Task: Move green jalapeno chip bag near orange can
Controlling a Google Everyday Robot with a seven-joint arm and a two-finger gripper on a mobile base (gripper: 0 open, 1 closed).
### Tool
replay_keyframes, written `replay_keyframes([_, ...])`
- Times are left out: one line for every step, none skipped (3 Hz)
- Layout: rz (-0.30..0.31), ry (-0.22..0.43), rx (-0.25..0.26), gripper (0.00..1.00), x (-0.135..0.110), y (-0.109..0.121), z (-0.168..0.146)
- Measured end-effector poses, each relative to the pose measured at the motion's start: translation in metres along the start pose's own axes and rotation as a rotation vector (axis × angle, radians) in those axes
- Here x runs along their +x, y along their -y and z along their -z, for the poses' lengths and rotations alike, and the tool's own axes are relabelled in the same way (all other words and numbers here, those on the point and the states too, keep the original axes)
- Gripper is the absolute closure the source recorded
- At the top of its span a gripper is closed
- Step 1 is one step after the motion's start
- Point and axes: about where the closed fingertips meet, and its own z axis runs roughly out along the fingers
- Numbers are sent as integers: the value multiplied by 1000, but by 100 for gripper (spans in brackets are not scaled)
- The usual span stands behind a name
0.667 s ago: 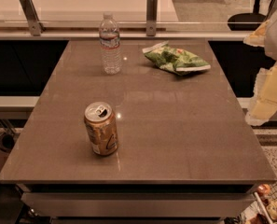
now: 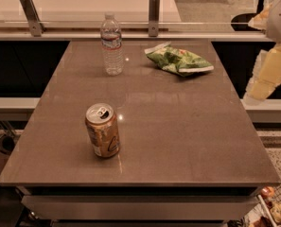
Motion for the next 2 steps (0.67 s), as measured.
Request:
replay_keyframes([-41,47,53,0,-9,43,-16])
replay_keyframes([-106,109,69,0,-21,77,-55])
